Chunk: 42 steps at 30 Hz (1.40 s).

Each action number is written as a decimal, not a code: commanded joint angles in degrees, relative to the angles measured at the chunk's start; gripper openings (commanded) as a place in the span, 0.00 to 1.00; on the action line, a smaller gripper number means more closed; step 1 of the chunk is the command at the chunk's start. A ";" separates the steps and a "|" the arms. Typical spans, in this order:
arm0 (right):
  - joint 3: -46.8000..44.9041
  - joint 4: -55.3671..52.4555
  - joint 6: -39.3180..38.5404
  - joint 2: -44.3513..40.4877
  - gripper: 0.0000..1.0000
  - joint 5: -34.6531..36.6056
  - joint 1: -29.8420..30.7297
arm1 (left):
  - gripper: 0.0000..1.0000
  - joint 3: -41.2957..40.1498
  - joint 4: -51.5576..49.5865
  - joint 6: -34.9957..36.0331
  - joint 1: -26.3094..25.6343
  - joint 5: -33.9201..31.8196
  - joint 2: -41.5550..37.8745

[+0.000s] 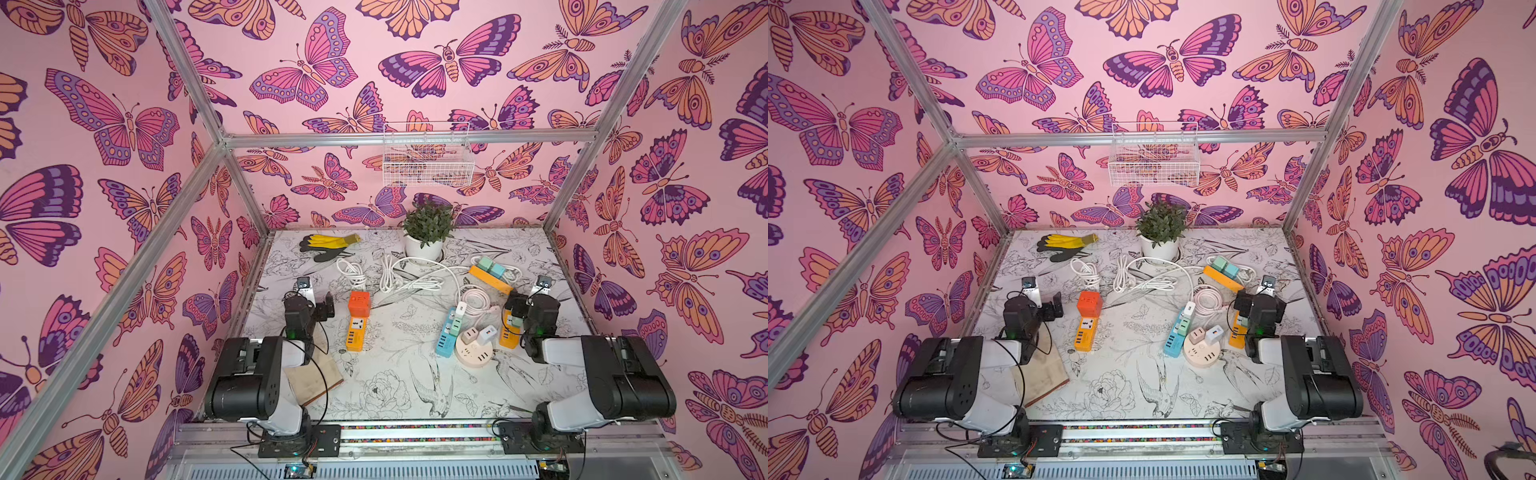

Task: Pull the plug off the socket
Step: Move the socket to the center of the board.

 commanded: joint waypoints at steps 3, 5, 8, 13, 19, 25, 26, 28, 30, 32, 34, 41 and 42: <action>1.24 -0.48 0.54 -0.04 0.99 0.14 -0.20 | 1.00 0.19 0.87 0.38 0.09 0.99 0.45; 1.25 -0.47 0.51 0.00 0.99 0.12 -0.19 | 1.00 0.21 0.88 0.32 0.13 0.93 0.42; 1.24 -0.46 0.49 0.01 0.99 0.14 -0.11 | 1.00 0.19 0.86 0.35 0.09 0.98 0.41; 1.26 -0.46 0.52 -0.04 0.99 0.14 -0.15 | 1.00 0.17 0.83 0.38 0.12 1.04 0.41; 1.26 -0.45 0.54 -0.04 0.99 0.14 -0.19 | 1.00 0.17 0.90 0.34 0.08 0.95 0.45; 1.34 -0.49 0.52 0.07 0.99 0.02 -0.14 | 1.00 0.16 0.84 0.37 0.08 1.06 0.45; 1.37 -0.53 0.53 0.04 0.99 0.10 -0.19 | 1.00 0.17 0.93 0.34 0.13 1.13 0.40; 0.00 2.86 -0.44 -1.23 0.99 -0.82 -0.15 | 1.00 -0.48 2.30 0.77 0.49 3.44 -0.07; -1.89 -1.23 -2.98 -10.37 0.99 -1.88 1.63 | 1.00 -1.68 1.02 1.07 0.07 2.56 -4.37; 1.64 -20.72 -0.72 -25.47 0.99 -3.32 1.83 | 1.00 -1.37 -6.89 0.95 -1.31 -2.63 -13.00; 6.58 -35.66 -0.28 -36.12 0.99 -6.78 1.79 | 1.00 0.41 -16.62 -2.18 -2.72 -7.09 -22.42; 2.41 -42.35 18.80 -56.73 0.99 -11.04 1.74 | 1.00 2.19 -32.25 -30.81 -3.08 -2.55 -41.55; 2.17 -43.84 20.44 -59.04 0.99 -13.14 1.82 | 1.00 1.24 -32.72 -34.94 -2.92 -1.46 -43.94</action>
